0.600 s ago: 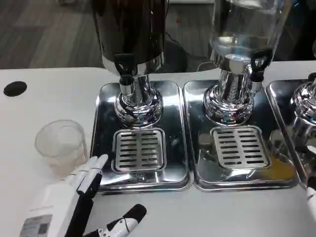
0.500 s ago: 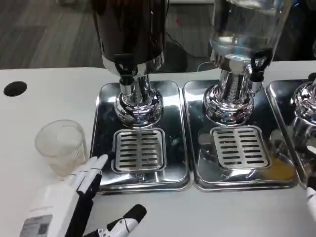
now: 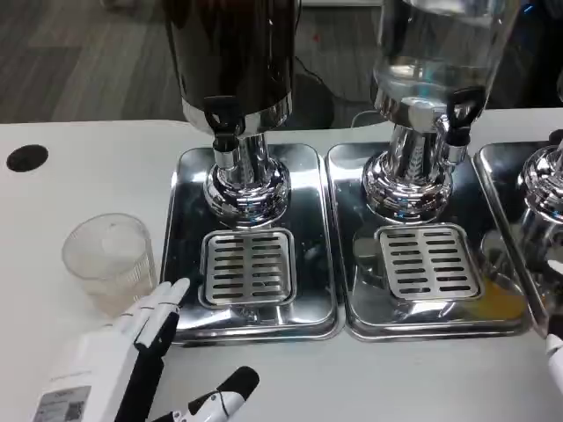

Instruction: Grasp the cup under the faucet to collect the drink, then remove the cup.

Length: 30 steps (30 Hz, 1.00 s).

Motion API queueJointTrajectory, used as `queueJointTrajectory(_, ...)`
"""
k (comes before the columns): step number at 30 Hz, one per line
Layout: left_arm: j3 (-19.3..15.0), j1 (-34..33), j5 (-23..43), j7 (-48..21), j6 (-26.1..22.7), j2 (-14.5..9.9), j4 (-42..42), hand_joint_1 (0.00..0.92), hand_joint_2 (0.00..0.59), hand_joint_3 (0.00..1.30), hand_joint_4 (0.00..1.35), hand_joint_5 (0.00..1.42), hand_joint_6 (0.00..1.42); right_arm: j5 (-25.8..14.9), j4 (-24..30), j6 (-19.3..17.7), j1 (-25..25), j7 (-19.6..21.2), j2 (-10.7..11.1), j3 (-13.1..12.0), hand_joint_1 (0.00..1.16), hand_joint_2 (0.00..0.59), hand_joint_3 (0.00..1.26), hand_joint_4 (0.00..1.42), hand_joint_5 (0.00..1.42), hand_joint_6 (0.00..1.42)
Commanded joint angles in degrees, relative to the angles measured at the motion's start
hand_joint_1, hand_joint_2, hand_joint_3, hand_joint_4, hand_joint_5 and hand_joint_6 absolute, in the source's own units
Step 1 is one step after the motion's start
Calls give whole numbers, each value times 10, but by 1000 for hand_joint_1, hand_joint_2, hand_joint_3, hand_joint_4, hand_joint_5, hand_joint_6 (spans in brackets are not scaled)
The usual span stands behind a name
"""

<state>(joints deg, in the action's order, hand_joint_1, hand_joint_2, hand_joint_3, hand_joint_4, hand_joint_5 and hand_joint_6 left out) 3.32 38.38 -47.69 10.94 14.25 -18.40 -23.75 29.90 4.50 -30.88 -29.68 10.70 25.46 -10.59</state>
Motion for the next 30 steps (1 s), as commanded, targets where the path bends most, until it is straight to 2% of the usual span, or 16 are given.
queueJointTrajectory(1,-2,4,4,9,5,-1,0,0,149,124,44,150,267,-1,4,-4,-2,-1,0,-1,366,586,222,32,9,0)
queueJointTrajectory(17,-5,-6,25,11,11,-3,21,0,142,124,44,150,269,0,9,4,-6,-2,-4,-1,367,586,222,32,12,0)
queueJointTrajectory(26,-47,5,108,18,32,9,10,0,103,133,74,193,304,-3,-4,3,-4,-2,-1,-1,367,586,222,32,12,0)
queueJointTrajectory(30,-85,31,147,46,69,28,0,0,77,168,141,311,376,-2,-10,3,3,-4,-1,3,367,586,222,32,12,0)
